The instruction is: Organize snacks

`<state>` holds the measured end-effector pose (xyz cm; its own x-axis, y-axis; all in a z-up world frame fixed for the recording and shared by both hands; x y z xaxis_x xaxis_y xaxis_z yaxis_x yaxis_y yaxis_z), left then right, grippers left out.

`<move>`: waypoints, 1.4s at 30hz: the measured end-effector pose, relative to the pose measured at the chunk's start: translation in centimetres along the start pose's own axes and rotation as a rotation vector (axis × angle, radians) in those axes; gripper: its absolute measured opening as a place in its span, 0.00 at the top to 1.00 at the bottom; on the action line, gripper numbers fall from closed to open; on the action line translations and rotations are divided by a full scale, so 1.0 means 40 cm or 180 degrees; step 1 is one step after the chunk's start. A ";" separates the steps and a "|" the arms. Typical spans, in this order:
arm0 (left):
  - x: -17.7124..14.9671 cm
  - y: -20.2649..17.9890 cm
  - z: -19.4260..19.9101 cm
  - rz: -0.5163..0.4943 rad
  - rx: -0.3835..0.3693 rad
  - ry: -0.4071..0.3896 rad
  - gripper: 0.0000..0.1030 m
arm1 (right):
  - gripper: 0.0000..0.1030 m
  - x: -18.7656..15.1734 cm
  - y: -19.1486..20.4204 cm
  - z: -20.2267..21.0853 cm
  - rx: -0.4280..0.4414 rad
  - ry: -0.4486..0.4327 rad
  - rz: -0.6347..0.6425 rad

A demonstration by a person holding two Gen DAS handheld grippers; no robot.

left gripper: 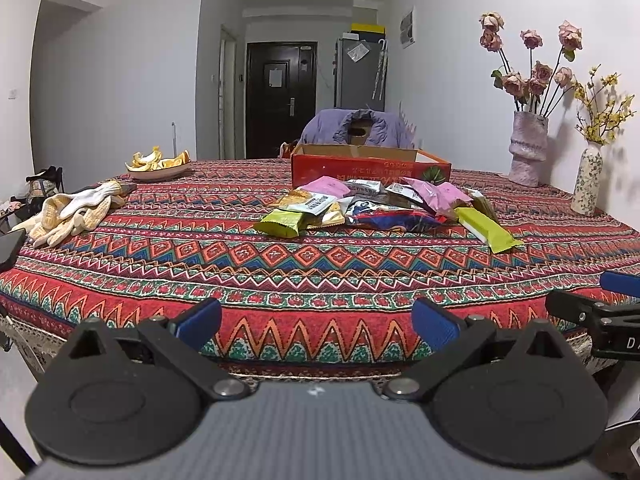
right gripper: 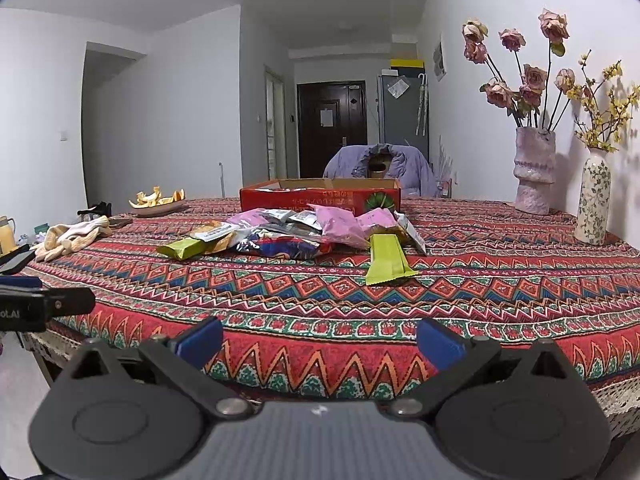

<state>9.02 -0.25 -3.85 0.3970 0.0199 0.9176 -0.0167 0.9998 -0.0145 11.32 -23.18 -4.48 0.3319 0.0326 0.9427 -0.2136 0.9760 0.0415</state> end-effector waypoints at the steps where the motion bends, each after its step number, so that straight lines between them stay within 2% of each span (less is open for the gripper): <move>1: 0.000 0.000 0.000 0.0000 -0.0007 -0.0001 0.00 | 0.00 0.001 -0.002 0.000 -0.0005 0.0000 -0.0006; 42: -0.012 0.000 -0.006 0.0019 -0.0029 0.0139 0.00 | 0.00 -0.004 0.003 0.001 0.0008 -0.0038 0.0005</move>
<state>9.06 -0.27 -4.38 0.4366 0.0260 0.8993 -0.0107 0.9997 -0.0237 11.21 -23.07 -4.63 0.3205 0.0315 0.9467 -0.2165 0.9754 0.0409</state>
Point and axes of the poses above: each gripper's, at about its wrist camera, not at the fingertips, and z roughly against the way its jaws point, y to its left, x to its top, the point moved 10 cm from there along -z, roughly the way its jaws point
